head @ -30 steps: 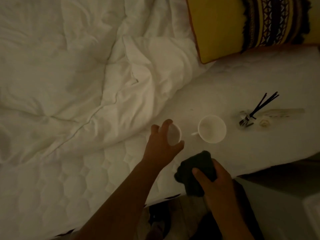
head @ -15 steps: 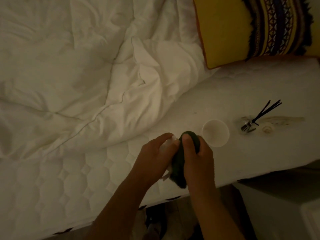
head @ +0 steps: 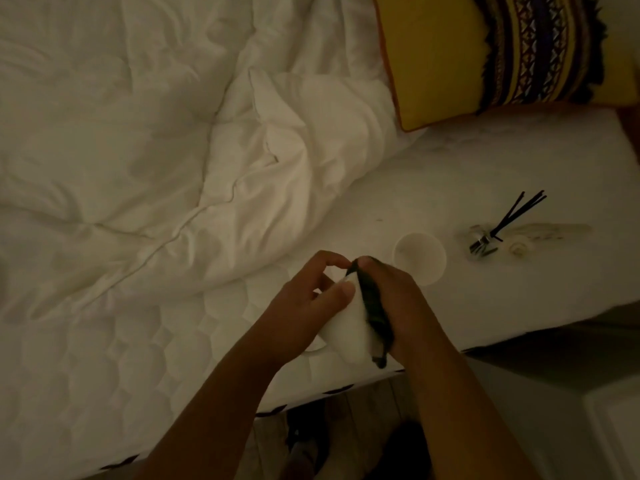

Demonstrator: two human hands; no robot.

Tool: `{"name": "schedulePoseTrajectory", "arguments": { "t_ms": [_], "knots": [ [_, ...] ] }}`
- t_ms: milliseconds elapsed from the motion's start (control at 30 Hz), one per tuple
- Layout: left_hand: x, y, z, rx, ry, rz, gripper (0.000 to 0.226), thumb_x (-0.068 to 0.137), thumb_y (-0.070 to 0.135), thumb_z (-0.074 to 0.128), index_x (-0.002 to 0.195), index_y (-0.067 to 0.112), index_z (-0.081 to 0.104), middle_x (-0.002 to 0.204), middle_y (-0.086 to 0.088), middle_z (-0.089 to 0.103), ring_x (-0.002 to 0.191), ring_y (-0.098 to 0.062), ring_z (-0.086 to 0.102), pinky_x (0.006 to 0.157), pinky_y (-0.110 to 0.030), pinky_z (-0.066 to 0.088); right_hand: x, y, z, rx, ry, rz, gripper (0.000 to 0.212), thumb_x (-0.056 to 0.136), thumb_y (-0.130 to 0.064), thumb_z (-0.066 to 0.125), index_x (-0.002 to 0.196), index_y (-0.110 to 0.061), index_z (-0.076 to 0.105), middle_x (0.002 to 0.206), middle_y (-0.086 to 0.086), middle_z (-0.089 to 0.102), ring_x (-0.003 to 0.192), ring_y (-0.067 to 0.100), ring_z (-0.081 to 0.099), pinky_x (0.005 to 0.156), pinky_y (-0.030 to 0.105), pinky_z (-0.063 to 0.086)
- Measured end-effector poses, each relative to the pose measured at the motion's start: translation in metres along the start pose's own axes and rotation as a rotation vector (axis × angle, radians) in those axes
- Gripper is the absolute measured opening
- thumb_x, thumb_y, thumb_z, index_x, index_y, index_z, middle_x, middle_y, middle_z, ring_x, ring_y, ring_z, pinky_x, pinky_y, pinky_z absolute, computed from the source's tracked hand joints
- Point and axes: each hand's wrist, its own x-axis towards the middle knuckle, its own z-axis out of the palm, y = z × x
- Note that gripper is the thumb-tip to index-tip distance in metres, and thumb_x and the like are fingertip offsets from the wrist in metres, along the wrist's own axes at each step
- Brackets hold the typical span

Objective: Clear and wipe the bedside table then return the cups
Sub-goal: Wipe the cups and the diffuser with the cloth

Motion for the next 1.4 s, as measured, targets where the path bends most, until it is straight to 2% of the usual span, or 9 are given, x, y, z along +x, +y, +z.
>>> {"name": "schedulePoseTrajectory", "arguments": {
  "t_ms": [167,367,600,767,900,1100,1200,1300,1400],
  "knots": [
    [0.016,-0.003,0.007,0.072,0.163,-0.102,0.057,0.076,0.067,0.051,0.124,0.040,0.037,0.099,0.001,0.065,0.086,-0.014,0.068,0.075,-0.033,0.058,-0.029,0.014,0.020,-0.341,0.421,-0.385,0.027,0.092,-0.052,0.049,0.092,-0.026,0.053,0.079,-0.013,0.058,0.075,-0.001,0.058,0.069,0.017,0.046],
    [0.025,0.008,0.021,0.046,0.277,-0.119,0.051,0.075,0.069,0.049,0.092,0.021,0.057,0.086,0.001,0.063,0.079,-0.017,0.063,0.073,-0.037,0.055,-0.059,0.050,0.047,-0.396,0.439,-0.673,0.046,0.098,-0.046,0.039,0.124,-0.011,0.054,0.140,0.005,0.050,0.131,0.019,0.048,0.101,0.040,0.049],
    [0.035,0.022,0.032,0.171,0.272,-0.048,0.043,0.082,0.063,0.049,0.087,0.022,0.061,0.076,0.007,0.065,0.067,-0.004,0.063,0.061,-0.021,0.046,-0.038,0.023,0.028,-0.197,0.616,-0.644,0.029,0.091,-0.046,0.045,0.107,-0.023,0.055,0.097,-0.006,0.063,0.088,0.005,0.062,0.073,0.028,0.056],
    [0.043,0.039,0.034,0.224,0.235,-0.008,0.039,0.083,0.062,0.053,0.090,0.024,0.061,0.074,0.006,0.067,0.063,0.005,0.063,0.044,-0.006,0.042,-0.027,0.007,0.002,-0.098,0.518,-0.514,0.024,0.090,-0.048,0.048,0.096,-0.027,0.058,0.082,-0.012,0.062,0.076,-0.001,0.063,0.065,0.017,0.054],
    [0.034,0.053,0.032,0.292,0.108,0.063,0.038,0.076,0.066,0.053,0.093,0.033,0.061,0.086,0.010,0.066,0.074,0.003,0.063,0.059,-0.014,0.048,-0.017,-0.009,-0.037,0.191,0.176,-0.230,0.029,0.095,-0.040,0.051,0.084,-0.015,0.062,0.079,0.005,0.067,0.075,0.015,0.066,0.062,0.024,0.055],
    [0.011,0.059,0.043,0.115,-0.031,0.065,0.038,0.074,0.058,0.056,0.094,0.026,0.059,0.092,0.008,0.063,0.080,-0.007,0.067,0.062,-0.018,0.052,-0.010,-0.007,-0.067,0.499,-0.245,0.152,0.049,0.082,-0.048,0.064,0.116,-0.013,0.068,0.104,0.016,0.072,0.093,0.029,0.070,0.074,0.039,0.058],
    [0.006,0.047,0.049,0.031,-0.002,0.020,0.028,0.078,0.052,0.054,0.090,0.027,0.060,0.084,0.012,0.062,0.069,0.005,0.061,0.052,-0.008,0.045,-0.010,-0.001,-0.066,0.411,-0.194,0.119,0.047,0.086,-0.046,0.061,0.116,-0.010,0.066,0.101,0.017,0.073,0.088,0.028,0.072,0.069,0.038,0.060],
    [0.008,0.033,0.048,0.097,0.049,-0.013,0.030,0.079,0.056,0.056,0.092,0.029,0.061,0.088,0.009,0.064,0.069,0.006,0.062,0.050,-0.006,0.044,-0.014,0.008,-0.057,0.197,-0.041,-0.030,0.039,0.093,-0.045,0.054,0.110,-0.013,0.065,0.109,0.019,0.068,0.101,0.033,0.066,0.091,0.052,0.054],
    [0.016,0.021,0.046,0.191,0.151,-0.057,0.031,0.082,0.056,0.059,0.095,0.028,0.061,0.087,0.008,0.065,0.072,-0.002,0.064,0.053,-0.010,0.046,-0.024,0.019,-0.039,-0.073,0.138,-0.215,0.021,0.094,-0.047,0.049,0.098,-0.029,0.057,0.095,-0.004,0.064,0.089,0.009,0.062,0.081,0.032,0.053]
  ]
}}
